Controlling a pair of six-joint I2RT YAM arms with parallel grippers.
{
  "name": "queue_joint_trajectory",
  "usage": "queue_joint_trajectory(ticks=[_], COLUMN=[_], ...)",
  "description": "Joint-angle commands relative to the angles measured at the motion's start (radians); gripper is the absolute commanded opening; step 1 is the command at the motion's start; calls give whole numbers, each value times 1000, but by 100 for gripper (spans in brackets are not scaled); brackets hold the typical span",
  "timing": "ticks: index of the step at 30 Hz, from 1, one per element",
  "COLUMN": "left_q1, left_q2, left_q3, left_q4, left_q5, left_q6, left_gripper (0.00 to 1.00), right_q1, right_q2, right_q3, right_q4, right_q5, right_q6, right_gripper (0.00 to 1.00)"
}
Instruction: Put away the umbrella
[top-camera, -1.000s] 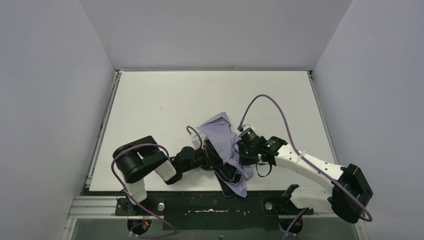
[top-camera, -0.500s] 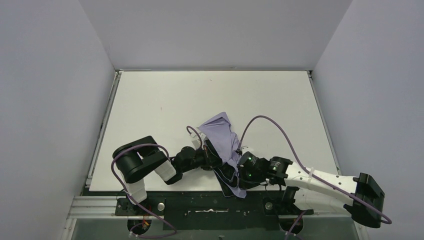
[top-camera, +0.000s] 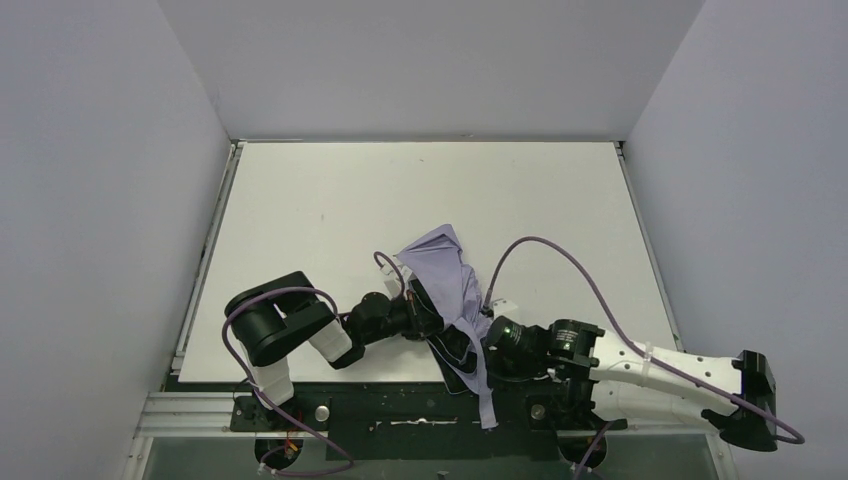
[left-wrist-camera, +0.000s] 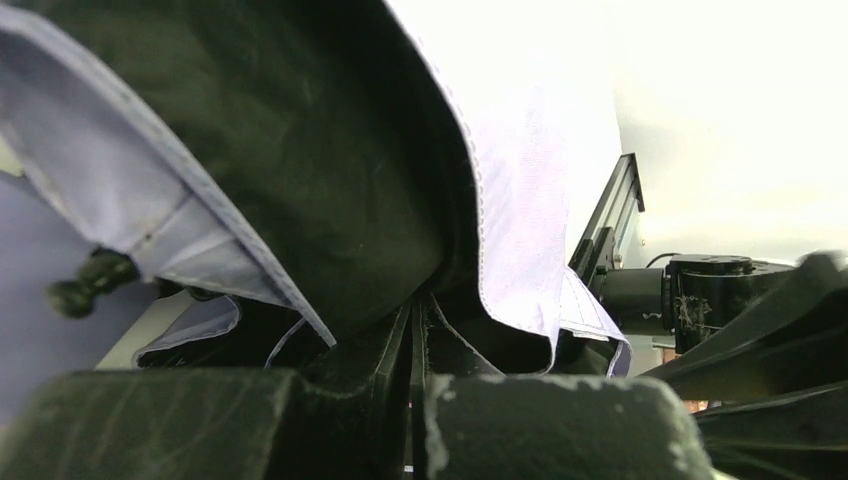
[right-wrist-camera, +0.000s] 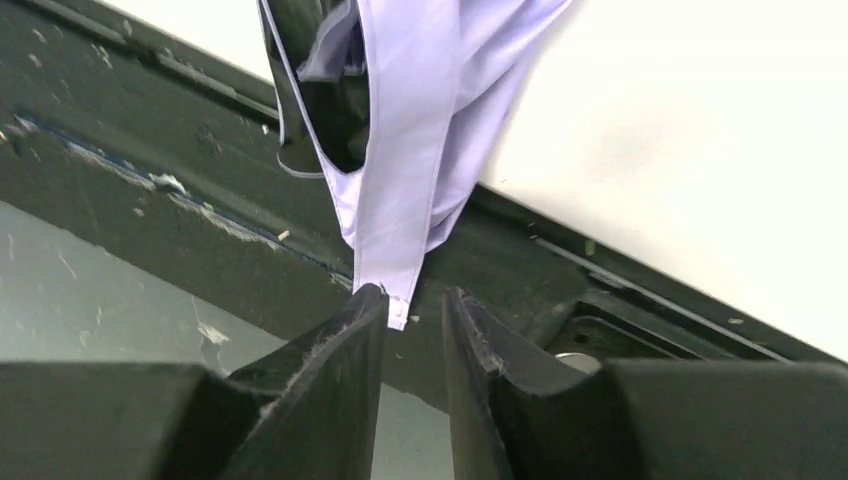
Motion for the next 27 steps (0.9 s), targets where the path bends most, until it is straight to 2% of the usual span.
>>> queue_joint_trajectory(ticks=[1,3,5,6,9,11,13,17,20,27], left_q1=[8,8,7,5,5,5,3,-1,-5,-8], left_q2=[-11,-9,-11,-11,-15,-22,-29,-45,-56,-57], left_q3=[10,7,3,2,-2,-5,-4,4,8,-2], left_q4=[4,3,1,-1,-11,-21,-44,-80,-109,-112], left_q5=[25,26,31,32,35,35,33,31,26,22], left_q6=[44,49,51,52,59,65,72,89,102,113], left_gripper=[0,0,0,0,0,0,0,0,0,0], right_q1=[6,-3,-45,-81,-225,-282,-312,-336,-340,-341], right_q2=[-78,-101,-81,-51,55,113,179,305,359,417], right_q3=[196,250,289,303,309,291,275,256,209,138], right_q4=[-163,-158,-88,-29,165,302,424,601,710,657], right_q5=[358,497,549,525,296,199,125,-18,-56,35], right_q6=[44,36,-29,-78,-169,-169,-167,-163,-122,-102], right_gripper=[31,32,30,30,31,26,20,14,11,7])
